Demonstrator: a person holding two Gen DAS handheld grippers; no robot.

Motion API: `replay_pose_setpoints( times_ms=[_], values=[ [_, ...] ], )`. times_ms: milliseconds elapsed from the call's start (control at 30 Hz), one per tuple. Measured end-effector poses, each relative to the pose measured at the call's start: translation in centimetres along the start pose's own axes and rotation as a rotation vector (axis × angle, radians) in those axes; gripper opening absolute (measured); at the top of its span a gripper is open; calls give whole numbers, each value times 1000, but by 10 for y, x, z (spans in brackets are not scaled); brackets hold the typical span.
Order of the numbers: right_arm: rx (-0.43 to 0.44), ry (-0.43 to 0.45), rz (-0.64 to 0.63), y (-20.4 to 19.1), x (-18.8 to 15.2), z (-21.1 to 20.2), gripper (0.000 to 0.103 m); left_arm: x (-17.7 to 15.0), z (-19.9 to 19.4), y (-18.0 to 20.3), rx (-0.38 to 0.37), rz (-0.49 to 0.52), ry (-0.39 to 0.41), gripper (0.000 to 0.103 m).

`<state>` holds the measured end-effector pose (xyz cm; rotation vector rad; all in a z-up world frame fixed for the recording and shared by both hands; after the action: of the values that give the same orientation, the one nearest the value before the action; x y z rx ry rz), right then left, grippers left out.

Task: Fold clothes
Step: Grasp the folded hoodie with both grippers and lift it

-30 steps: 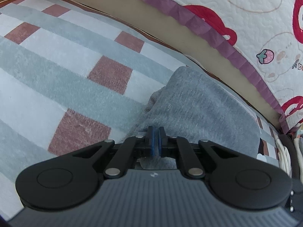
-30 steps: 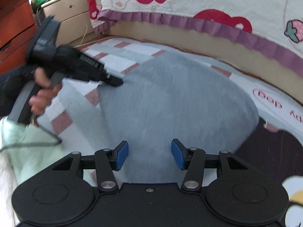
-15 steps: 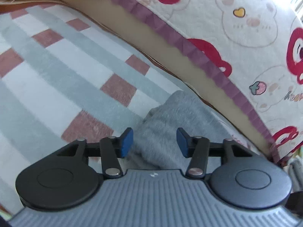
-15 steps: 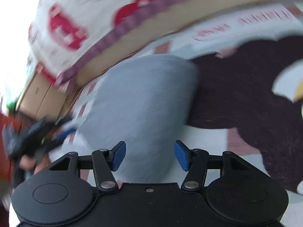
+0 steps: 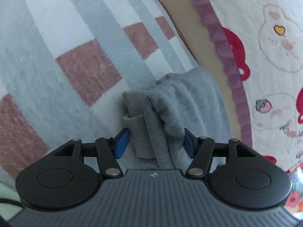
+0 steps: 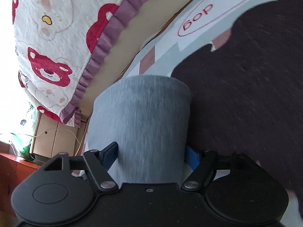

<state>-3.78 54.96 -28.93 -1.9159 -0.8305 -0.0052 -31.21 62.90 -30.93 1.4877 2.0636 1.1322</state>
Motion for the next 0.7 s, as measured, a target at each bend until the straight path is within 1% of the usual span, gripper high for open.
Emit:
replay_pose_setpoints(
  times_ms=[67, 133, 167, 200, 233, 267, 300, 367, 433, 500, 533, 600, 633, 700],
  values=[
    [-4, -2, -6, -1, 6, 6, 82, 2, 6, -1, 19, -7, 38, 74],
    [-6, 3, -11, -1, 8, 8, 82, 3, 12, 4, 30, 7, 67, 74],
    [-6, 7, -14, -1, 8, 8, 81, 3, 12, 6, 36, 14, 71, 69],
    [-6, 12, -17, -1, 9, 7, 77, 3, 11, 8, 28, 13, 72, 65],
    [-6, 16, -21, -1, 9, 7, 73, 4, 10, 10, 23, 20, 74, 59],
    [4, 20, -50, -4, 9, 3, 65, 4, 8, 13, 23, 50, 80, 51],
    [16, 24, -82, -8, 10, 0, 57, 5, 6, 16, 24, 80, 85, 47],
    [38, 34, -184, -23, 11, -10, 50, 3, 2, 25, 40, 161, 102, 39],
    [38, 47, -274, -42, 12, -18, 48, 1, -2, 37, 67, 254, 131, 37],
    [36, 66, -313, -53, 14, -27, 48, -1, -5, 46, 73, 317, 150, 37],
    [34, 76, -331, -59, 15, -32, 48, -1, -7, 50, 59, 323, 150, 37],
    [28, 98, -348, -64, 18, -43, 48, -4, -6, 55, 21, 308, 126, 37],
    [19, 106, -336, -61, 20, -50, 48, -8, -4, 58, -1, 299, 105, 37],
    [-26, 107, -302, -45, 24, -59, 48, -18, 9, 60, -12, 285, 53, 37]
  ],
)
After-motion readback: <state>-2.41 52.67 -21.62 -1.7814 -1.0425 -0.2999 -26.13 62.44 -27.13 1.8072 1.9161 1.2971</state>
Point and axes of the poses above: each gripper's, at about its wrist camera, not at the fingertips, and z roughly the way its jaws point, y to its right, x to its top, the point moved 8 cm from there along z, roughly the way its jaws point, and after that the axes turned 5 degrees about -z, right-handed, at the moved point
